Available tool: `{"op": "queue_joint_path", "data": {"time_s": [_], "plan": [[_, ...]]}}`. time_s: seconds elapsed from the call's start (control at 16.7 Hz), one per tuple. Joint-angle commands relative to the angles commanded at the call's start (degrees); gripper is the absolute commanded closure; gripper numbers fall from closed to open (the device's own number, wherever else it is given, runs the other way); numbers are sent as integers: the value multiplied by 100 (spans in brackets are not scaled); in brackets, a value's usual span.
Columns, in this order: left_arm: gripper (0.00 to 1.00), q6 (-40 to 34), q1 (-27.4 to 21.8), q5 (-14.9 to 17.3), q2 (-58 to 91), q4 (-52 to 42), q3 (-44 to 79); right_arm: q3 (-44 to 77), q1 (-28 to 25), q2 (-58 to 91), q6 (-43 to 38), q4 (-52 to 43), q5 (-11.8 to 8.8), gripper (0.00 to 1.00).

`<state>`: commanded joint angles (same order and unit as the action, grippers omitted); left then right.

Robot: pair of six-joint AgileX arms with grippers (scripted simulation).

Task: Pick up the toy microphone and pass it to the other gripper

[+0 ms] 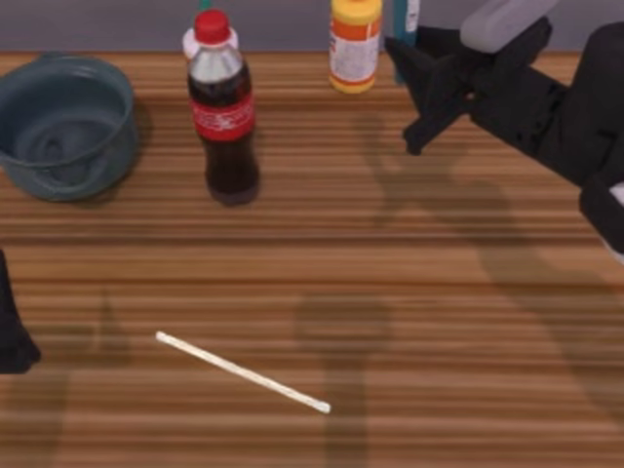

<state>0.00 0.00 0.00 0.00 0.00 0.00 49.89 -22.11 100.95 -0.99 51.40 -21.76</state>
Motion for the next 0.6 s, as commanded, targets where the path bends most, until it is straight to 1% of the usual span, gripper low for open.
{"op": "queue_joint_path", "data": {"time_s": [0.24, 0.3, 0.36, 0.48, 0.6], "plan": [[0, 0, 0, 0, 0, 0, 0, 26, -21, 19, -14, -10, 7, 100], [0, 0, 0, 0, 0, 0, 0, 14, -40, 8, -16, -2, 22, 100], [0, 0, 0, 0, 0, 0, 0, -33, -112, -36, -22, 32, 84, 100], [0, 0, 0, 0, 0, 0, 0, -203, -373, -208, -42, 164, 340, 100], [0, 0, 0, 0, 0, 0, 0, -435, -724, -440, -74, 339, 683, 100]]}}
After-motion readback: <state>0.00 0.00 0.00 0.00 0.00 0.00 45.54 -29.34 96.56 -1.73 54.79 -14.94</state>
